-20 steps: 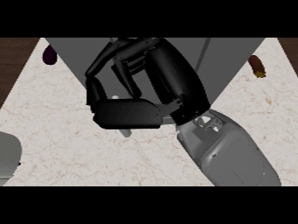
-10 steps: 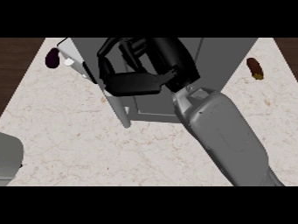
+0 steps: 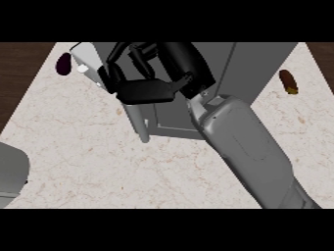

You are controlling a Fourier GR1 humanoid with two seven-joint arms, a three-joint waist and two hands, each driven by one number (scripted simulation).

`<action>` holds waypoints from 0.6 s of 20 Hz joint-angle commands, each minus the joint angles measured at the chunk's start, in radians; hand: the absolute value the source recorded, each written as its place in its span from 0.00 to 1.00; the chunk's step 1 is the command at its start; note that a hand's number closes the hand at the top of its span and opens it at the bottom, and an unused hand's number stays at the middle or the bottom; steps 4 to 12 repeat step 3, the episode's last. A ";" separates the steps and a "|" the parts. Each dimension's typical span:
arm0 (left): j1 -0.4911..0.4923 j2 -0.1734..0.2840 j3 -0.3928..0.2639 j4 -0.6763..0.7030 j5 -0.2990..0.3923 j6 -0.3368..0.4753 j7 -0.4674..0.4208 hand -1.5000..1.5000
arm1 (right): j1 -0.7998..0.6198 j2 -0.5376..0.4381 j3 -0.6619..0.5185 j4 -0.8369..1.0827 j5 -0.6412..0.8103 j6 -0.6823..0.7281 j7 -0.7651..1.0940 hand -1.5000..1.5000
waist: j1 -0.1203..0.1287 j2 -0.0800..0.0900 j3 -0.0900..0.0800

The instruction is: Pick up the bottled water, place it into the cabinet and close the cabinet

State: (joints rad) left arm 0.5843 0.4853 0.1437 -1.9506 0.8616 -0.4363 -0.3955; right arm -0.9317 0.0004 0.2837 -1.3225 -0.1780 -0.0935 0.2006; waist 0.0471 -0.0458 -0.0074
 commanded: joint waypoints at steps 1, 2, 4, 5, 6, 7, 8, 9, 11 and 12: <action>-0.038 0.010 0.010 -0.014 0.028 0.022 0.022 1.00 | -0.014 -0.038 -0.092 0.210 0.023 -0.047 -0.012 1.00 | -0.002 0.071 0.007; -0.010 0.001 -0.011 -0.008 -0.007 -0.002 0.013 1.00 | -0.026 -0.065 -0.108 0.211 0.007 -0.029 0.001 1.00 | 0.005 0.068 0.006; -0.018 0.004 -0.007 -0.022 0.009 0.011 0.023 1.00 | 0.011 -0.047 -0.081 0.212 0.021 -0.040 -0.022 1.00 | -0.002 0.067 0.007; -0.018 0.004 -0.007 -0.022 0.009 0.011 0.023 1.00 | 0.011 -0.047 -0.081 0.212 0.021 -0.040 -0.022 1.00 | -0.002 0.067 0.007; -0.018 0.004 -0.007 -0.022 0.009 0.011 0.023 1.00 | 0.011 -0.047 -0.081 0.212 0.021 -0.040 -0.022 1.00 | -0.002 0.067 0.007; -0.018 0.004 -0.007 -0.022 0.009 0.011 0.023 1.00 | 0.011 -0.047 -0.081 0.212 0.021 -0.040 -0.022 1.00 | -0.002 0.067 0.007; -0.018 0.004 -0.007 -0.022 0.009 0.011 0.023 1.00 | 0.011 -0.047 -0.081 0.212 0.021 -0.040 -0.022 1.00 | -0.002 0.067 0.007; -0.018 0.004 -0.007 -0.022 0.009 0.011 0.023 1.00 | 0.011 -0.047 -0.081 0.212 0.021 -0.040 -0.022 1.00 | -0.002 0.067 0.007; -0.018 0.004 -0.007 -0.022 0.009 0.011 0.023 1.00 | 0.011 -0.047 -0.081 0.212 0.021 -0.040 -0.022 1.00 | -0.002 0.067 0.007; -0.018 0.004 -0.007 -0.022 0.009 0.011 0.023 1.00 | 0.011 -0.047 -0.081 0.212 0.021 -0.040 -0.022 1.00 | -0.002 0.067 0.007</action>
